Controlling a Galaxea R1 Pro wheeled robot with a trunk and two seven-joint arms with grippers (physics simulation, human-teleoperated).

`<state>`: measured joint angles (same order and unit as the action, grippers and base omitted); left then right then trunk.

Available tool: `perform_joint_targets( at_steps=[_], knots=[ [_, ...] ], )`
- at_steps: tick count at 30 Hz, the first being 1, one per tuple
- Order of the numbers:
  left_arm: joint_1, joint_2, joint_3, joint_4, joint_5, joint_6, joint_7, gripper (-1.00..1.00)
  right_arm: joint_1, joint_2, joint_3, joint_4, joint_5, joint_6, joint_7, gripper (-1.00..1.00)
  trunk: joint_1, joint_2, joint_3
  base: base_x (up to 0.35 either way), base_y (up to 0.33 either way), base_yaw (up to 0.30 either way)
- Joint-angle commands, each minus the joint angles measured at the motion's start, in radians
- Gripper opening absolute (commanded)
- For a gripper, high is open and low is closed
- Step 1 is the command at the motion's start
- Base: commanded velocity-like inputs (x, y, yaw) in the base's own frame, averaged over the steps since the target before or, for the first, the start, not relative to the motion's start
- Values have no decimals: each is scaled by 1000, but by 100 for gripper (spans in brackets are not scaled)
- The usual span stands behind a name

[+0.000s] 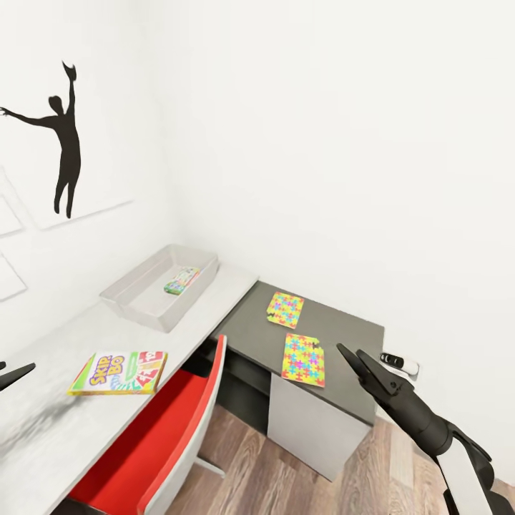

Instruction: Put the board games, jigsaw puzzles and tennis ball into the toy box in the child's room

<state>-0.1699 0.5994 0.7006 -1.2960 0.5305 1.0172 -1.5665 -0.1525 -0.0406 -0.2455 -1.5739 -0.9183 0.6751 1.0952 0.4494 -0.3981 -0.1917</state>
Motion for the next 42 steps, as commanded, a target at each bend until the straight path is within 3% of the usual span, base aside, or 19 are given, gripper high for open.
perform_joint_targets(
  at_steps=[1, 11, 37, 42],
  knots=[
    [0, 0, 0, 0, -1, 11, -4, 100, -1, 0, 0, 0, -5, 5, 0, 100, 1, -2, -1, 0, 0, -187],
    [0, 0, 0, 0, -1, 11, -4, 100, -1, -11, 0, 1, -5, -38, 1, 100, 1, -2, 13, 0, 0, -187],
    [0, -1, 0, 0, -1, 9, -4, 100, -1, -12, 0, 5, -5, -42, 3, 100, 1, -2, 48, 0, 0, -187],
    [0, -1, 0, 0, -1, 9, -4, 100, -1, -12, 0, 5, 15, -42, 5, 100, 1, -2, 55, 0, 0, -187]
  ],
)
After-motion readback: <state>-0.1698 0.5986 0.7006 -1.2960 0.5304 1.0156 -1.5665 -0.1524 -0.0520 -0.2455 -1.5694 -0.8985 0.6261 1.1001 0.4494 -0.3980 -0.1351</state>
